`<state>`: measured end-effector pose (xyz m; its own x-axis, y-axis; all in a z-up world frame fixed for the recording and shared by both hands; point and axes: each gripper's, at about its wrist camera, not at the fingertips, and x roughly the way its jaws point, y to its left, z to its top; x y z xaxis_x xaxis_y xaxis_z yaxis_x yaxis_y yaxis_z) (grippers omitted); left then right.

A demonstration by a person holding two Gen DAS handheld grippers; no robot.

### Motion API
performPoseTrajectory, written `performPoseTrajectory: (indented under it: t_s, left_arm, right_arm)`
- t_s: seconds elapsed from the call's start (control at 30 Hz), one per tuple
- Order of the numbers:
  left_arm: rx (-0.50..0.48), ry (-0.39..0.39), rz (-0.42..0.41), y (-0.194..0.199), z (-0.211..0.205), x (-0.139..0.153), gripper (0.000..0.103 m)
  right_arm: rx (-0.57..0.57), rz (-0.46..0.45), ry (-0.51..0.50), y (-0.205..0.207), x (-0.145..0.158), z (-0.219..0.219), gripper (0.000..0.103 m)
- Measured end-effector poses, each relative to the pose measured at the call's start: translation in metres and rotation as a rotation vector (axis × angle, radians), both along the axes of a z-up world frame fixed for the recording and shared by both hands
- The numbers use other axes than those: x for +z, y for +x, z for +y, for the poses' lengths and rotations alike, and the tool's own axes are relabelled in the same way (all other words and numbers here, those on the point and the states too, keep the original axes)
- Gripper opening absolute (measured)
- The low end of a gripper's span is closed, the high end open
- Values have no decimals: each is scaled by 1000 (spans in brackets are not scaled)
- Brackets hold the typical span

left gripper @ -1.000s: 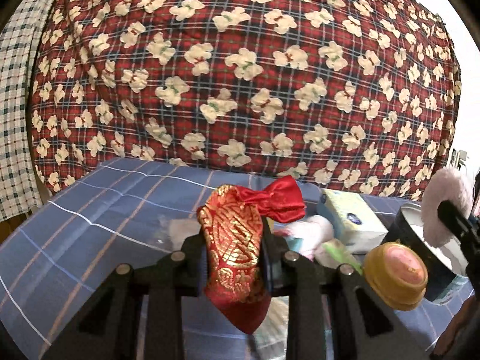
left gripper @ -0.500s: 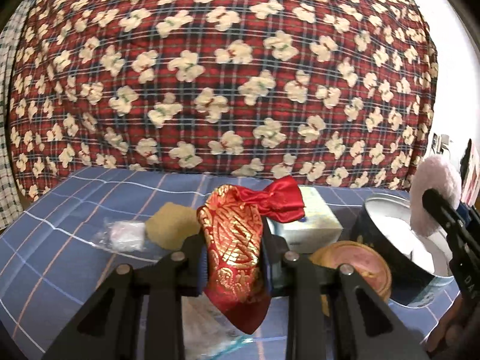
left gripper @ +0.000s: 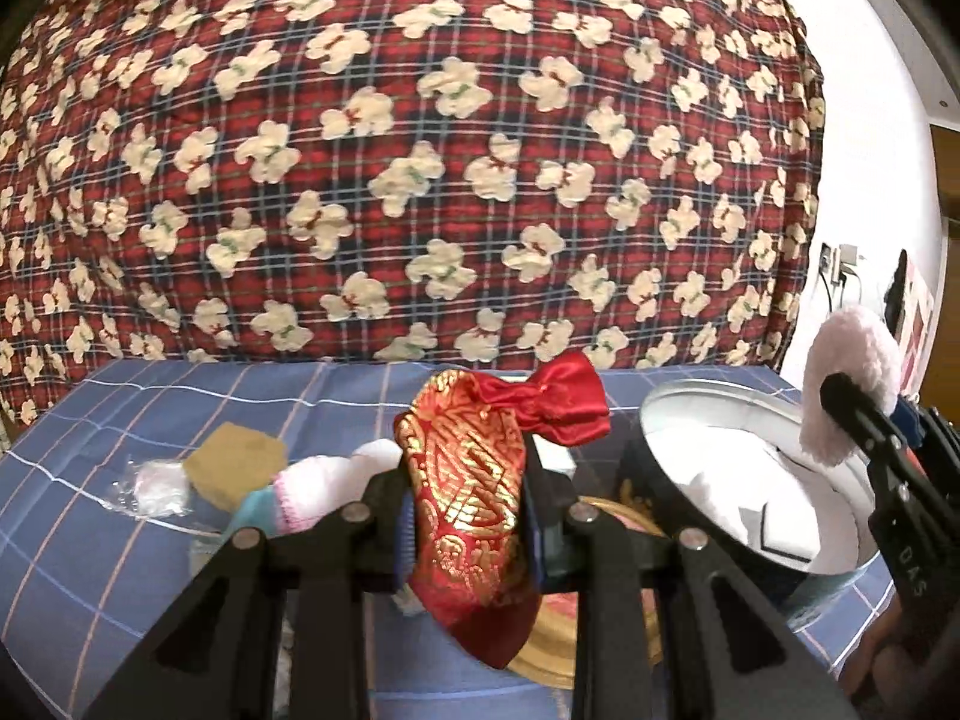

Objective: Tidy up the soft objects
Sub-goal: 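Carry the pouch and puff over the silver tin and release both inside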

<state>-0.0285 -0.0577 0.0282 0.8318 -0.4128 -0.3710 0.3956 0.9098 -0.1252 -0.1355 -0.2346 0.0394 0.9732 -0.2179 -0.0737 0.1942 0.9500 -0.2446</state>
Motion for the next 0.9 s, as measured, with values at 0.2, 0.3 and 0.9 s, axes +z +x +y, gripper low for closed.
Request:
performPoseTrajectory:
  t_s: [0.2,0.3,0.9]
  left_arm:
    - [-32,-9,0,-3,-20,4,27]
    - [-51,-13,-1,-5,-32,7,27]
    - [-215,23,-25,-22,-128,16,27]
  right_arm:
    - [-57,-7,1,-7,1,-25,31]
    - [-85,-9,5,-10,1,-38,31]
    - [-240,-14,88,-18,7,-113,31]
